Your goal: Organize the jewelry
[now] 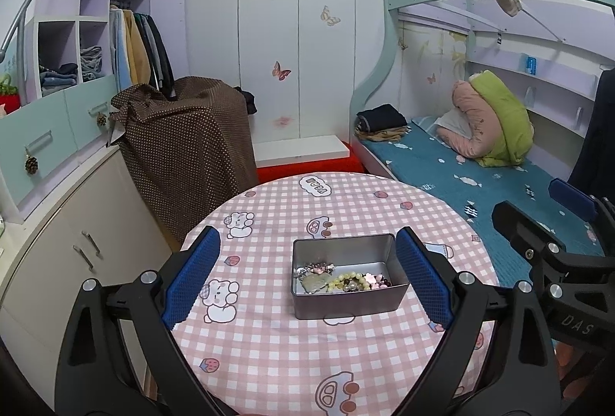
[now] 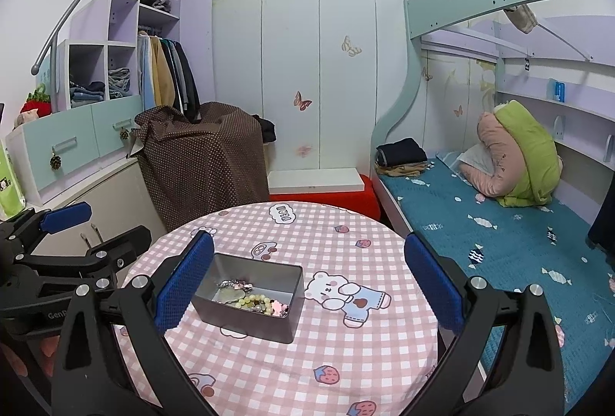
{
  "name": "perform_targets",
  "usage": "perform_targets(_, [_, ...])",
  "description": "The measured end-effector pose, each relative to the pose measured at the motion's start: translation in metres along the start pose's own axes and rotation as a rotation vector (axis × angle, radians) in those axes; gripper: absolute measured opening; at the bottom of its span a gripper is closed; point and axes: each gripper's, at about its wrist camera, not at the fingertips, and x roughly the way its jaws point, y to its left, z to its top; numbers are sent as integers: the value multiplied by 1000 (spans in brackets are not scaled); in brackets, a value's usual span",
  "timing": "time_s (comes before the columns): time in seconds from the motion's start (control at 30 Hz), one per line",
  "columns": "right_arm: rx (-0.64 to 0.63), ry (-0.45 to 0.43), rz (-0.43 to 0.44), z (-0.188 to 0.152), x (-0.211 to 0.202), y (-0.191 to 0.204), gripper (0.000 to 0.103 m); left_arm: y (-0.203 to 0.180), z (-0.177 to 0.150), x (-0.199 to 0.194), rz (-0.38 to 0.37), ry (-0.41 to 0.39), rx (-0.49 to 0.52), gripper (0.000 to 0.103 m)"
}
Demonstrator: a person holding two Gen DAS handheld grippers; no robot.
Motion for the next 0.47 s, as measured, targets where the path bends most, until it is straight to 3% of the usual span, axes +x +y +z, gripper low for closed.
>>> perform_targets(0.47, [-10,-1,14,2,1,0,96,6,3,0,1,4,-16,93])
